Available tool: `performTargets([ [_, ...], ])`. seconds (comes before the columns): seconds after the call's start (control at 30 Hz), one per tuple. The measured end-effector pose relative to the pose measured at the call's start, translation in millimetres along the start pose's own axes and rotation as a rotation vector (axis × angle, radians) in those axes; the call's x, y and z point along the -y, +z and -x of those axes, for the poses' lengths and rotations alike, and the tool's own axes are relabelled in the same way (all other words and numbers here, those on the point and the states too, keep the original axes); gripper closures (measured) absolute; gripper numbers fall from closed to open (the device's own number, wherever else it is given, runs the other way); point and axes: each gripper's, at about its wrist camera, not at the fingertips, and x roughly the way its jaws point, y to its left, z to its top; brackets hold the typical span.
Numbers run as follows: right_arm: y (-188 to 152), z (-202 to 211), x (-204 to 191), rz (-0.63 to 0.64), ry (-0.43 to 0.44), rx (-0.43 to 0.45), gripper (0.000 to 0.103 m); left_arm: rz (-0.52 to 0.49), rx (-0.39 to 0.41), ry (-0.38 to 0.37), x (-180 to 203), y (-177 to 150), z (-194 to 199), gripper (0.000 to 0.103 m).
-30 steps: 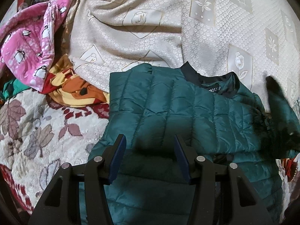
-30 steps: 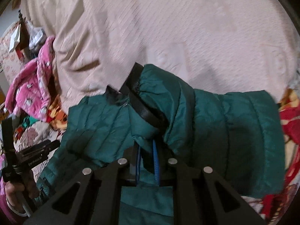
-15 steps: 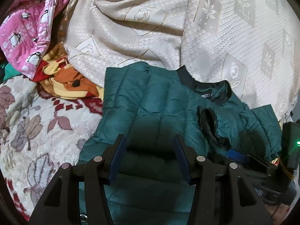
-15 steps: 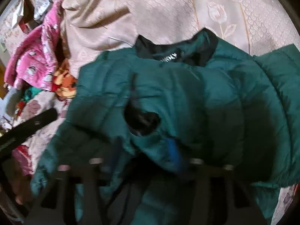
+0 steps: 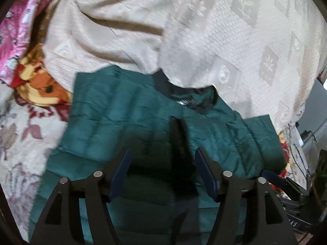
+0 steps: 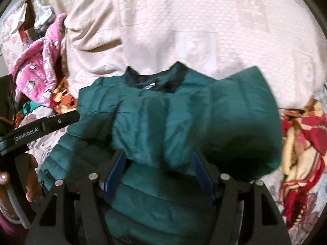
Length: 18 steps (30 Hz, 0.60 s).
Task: Fold large clothes
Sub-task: 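Lift the sleeve with the right tool and carry it across the jacket body, then lay the sleeve on the jacket and open the right tool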
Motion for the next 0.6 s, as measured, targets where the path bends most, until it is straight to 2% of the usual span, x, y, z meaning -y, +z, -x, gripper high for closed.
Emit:
performTargets([
  [0.1,1,5,14,-0.028,0.004,0.006,0.033,-0.014,-0.03,-0.012,14,-1,-14,0.06],
  [0.23,3,16,23,-0.038,0.003,0.03,0.033,-0.061,-0.023,0.018,31,-4,-34,0.06],
  [0.3,4,21,25,-0.031,0.0,0.035,0.033,-0.057,-0.046,0.018,35,-4,-50,0.06],
  [0.37,5,29,25,-0.017,-0.008,0.052,0.033,-0.046,-0.069,0.0,33,-4,-61,0.071],
  [0.4,5,34,26,-0.011,-0.012,0.066,0.033,-0.043,-0.092,-0.001,33,-5,-72,0.094],
  [0.43,6,38,27,-0.01,-0.015,0.077,0.033,-0.049,-0.116,0.012,34,-6,-80,0.103],
  [0.5,5,47,33,-0.022,-0.027,0.105,0.032,-0.057,-0.131,0.023,36,-6,-87,0.103],
  [0.6,4,57,48,-0.076,-0.053,0.136,0.032,-0.084,-0.055,0.033,39,3,-70,0.103],
])
